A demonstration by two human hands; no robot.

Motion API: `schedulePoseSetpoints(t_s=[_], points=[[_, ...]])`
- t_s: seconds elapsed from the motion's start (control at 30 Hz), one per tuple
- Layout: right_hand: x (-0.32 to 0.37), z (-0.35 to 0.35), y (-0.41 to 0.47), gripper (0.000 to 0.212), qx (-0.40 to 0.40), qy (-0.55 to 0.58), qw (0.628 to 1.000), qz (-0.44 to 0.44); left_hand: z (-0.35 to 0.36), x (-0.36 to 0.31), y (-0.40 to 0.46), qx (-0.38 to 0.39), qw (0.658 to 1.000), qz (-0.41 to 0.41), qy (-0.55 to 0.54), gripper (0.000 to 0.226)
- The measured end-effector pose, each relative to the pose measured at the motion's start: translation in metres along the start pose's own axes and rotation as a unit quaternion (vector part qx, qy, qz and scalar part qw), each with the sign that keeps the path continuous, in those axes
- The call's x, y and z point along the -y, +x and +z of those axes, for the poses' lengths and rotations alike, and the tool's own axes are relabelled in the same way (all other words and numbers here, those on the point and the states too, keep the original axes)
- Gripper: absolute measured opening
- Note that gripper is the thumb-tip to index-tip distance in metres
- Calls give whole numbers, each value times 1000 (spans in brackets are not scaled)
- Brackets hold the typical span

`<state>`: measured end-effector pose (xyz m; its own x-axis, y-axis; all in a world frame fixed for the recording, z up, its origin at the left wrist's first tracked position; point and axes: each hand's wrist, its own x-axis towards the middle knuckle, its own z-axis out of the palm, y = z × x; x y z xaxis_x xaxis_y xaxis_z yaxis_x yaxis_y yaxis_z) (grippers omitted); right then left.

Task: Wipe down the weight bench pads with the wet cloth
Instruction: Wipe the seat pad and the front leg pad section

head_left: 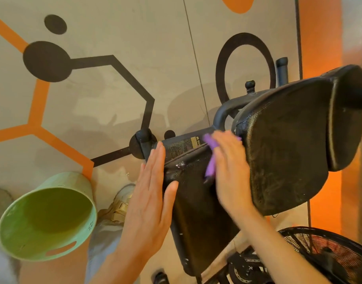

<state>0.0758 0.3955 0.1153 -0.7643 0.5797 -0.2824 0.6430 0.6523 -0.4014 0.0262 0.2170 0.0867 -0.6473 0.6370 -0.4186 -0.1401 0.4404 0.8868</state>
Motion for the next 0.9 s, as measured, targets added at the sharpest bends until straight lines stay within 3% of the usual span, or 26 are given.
schedulePoseSetpoints(t_s=[0.1, 0.23, 0.33, 0.43, 0.5, 0.67, 0.83, 0.9], points=[[1, 1, 11, 32, -102, 33, 984, 139, -2, 7, -13, 16, 998, -54, -40, 65], [60, 29, -45, 37, 14, 77, 997, -17, -1, 8, -15, 24, 994, -52, -91, 62], [41, 15, -37, 39, 94, 48, 985, -135, -1, 7, -15, 26, 993, -46, -103, 62], [12, -2, -8, 32, -5, 20, 999, -30, -1, 6, -16, 28, 993, -56, -102, 63], [29, 5, -11, 29, -39, 38, 998, 29, 0, 5, -18, 28, 991, -62, -112, 64], [55, 17, -32, 33, 109, 49, 984, -135, 1, 5, -19, 21, 991, -47, -125, 63], [36, 10, -6, 22, -47, 40, 998, 24, 0, 5, -17, 29, 994, -56, -91, 64], [63, 24, -26, 23, -14, 62, 998, -25, 1, 6, -18, 26, 993, -46, -108, 62]])
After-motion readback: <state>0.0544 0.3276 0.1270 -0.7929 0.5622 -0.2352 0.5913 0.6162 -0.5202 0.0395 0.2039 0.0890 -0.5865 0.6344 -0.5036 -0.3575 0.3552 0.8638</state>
